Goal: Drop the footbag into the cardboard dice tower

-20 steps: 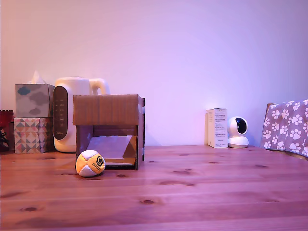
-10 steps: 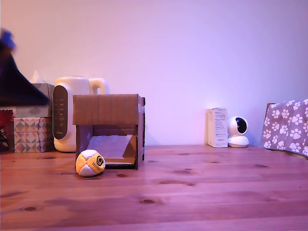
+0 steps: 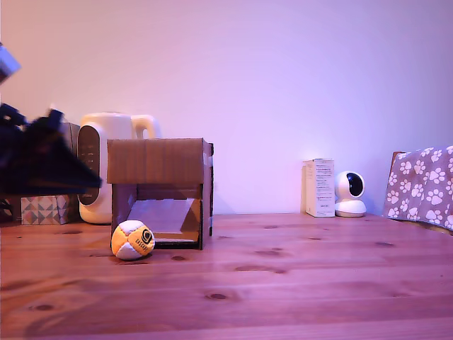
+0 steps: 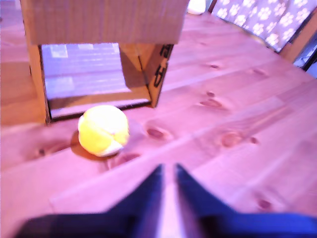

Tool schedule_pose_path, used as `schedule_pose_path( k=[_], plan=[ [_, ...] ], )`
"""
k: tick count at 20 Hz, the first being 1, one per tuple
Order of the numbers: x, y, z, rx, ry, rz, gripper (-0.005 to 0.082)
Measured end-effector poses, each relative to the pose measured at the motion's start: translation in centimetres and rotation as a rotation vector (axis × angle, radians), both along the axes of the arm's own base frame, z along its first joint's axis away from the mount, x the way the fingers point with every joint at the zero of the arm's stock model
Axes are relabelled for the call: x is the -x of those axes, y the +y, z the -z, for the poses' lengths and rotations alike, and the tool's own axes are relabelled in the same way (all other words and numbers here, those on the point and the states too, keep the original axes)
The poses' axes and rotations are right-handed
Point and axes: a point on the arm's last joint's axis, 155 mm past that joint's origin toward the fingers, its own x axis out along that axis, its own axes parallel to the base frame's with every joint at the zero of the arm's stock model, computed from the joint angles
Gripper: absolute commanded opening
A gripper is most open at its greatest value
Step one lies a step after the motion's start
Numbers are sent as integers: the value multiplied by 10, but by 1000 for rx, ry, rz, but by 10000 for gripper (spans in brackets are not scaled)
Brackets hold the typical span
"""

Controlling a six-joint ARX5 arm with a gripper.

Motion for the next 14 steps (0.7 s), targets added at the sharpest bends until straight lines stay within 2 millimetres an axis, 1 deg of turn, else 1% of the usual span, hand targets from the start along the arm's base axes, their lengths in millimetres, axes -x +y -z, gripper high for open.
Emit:
schedule_pose_path(
  k=[2, 5, 7, 10, 14],
  plan=[
    [-11, 2, 6, -25, -6, -21, 790],
    [-26, 2, 20, -55, 18, -38, 790],
    [-39, 0, 23, -72, 17, -39, 790],
    [-62, -7, 21, -73, 5, -41, 790],
    [-85, -12, 30, -83, 15, -42, 790]
  ],
)
